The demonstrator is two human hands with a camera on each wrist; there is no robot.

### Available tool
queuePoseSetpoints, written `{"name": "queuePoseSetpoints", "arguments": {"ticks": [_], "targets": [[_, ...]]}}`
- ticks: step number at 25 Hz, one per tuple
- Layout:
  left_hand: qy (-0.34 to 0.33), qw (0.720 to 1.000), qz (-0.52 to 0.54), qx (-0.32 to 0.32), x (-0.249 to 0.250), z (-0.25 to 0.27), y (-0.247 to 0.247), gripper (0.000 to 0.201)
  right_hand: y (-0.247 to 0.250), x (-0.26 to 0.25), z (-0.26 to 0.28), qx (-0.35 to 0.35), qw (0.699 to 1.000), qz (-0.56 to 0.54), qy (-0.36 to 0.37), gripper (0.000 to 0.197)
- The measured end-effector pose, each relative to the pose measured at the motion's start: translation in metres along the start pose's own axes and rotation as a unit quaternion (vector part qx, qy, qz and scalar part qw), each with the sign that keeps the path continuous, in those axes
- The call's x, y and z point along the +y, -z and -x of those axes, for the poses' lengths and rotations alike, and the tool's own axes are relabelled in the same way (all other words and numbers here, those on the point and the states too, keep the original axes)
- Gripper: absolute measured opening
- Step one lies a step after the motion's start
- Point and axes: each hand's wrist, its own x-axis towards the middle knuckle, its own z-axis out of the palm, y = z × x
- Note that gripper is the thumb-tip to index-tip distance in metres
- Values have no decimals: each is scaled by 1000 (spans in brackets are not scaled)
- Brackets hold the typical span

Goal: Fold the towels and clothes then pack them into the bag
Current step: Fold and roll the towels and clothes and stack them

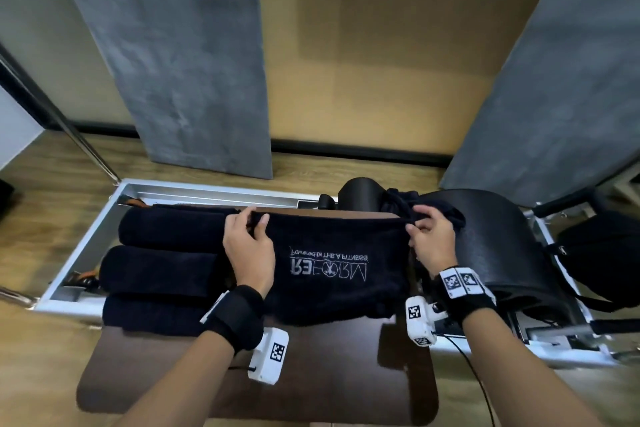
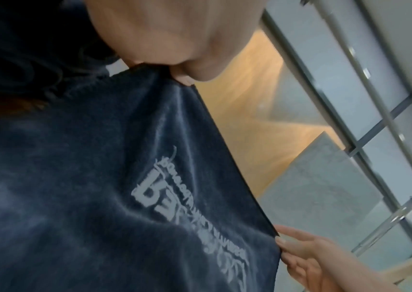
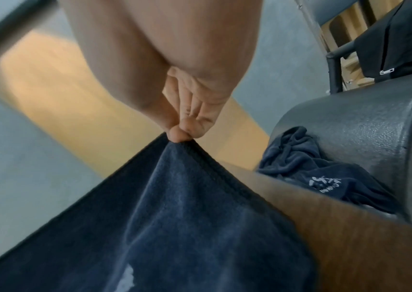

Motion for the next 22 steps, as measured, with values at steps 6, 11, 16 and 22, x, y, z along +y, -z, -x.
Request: {"name": "queuePoseSetpoints", "arguments": {"ticks": [6, 11, 16, 22], "targets": [[-97, 984, 147, -24, 46, -16, 77, 19, 74, -60, 60, 59, 988, -104, 102, 16], [-161, 970, 179, -41, 84, -21, 137, 22, 112, -120, 130, 81, 962, -168, 200, 20], [-86, 954, 272, -93, 105, -12, 171, 16, 140, -154, 168, 124, 948, -171, 236, 21], [-60, 935, 334, -100, 120, 5, 195, 18, 151, -166, 197, 138, 944, -182, 240, 18]]}}
